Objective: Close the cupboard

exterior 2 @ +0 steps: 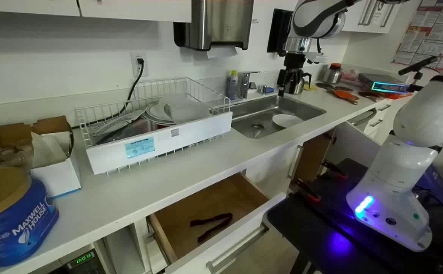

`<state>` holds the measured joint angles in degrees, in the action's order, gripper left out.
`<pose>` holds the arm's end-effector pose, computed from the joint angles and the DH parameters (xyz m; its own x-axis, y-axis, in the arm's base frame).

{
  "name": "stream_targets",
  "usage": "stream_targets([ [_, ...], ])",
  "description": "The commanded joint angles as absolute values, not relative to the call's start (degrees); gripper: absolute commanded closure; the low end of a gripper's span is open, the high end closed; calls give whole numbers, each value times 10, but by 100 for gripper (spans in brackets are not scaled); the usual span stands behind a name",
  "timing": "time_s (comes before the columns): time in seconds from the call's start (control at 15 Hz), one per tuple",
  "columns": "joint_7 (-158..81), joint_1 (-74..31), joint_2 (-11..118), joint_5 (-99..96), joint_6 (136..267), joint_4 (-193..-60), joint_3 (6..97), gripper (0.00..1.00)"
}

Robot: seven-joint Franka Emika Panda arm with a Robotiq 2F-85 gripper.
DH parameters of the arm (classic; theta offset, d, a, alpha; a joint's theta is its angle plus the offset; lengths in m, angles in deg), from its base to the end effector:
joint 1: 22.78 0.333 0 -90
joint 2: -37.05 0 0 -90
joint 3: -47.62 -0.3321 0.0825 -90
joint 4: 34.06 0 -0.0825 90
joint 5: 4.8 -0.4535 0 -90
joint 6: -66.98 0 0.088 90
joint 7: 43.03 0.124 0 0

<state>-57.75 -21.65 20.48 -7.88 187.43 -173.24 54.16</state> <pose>0.4924 -0.0422 0.3720 0.9899 0.1400 -0.0199 0.1379 -0.9868 -0.0855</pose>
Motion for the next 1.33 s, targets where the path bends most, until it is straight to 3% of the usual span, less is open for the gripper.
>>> stream_targets([
  [0.0,-579,-223,205,-81,1873,-1732,535,0],
  [0.33,-579,-223,205,-81,1873,-1732,535,0],
  [0.53,-499,-261,194,-22,1939,-1746,536,0],
  [1.27,-401,-494,202,154,2043,-1823,679,0],
])
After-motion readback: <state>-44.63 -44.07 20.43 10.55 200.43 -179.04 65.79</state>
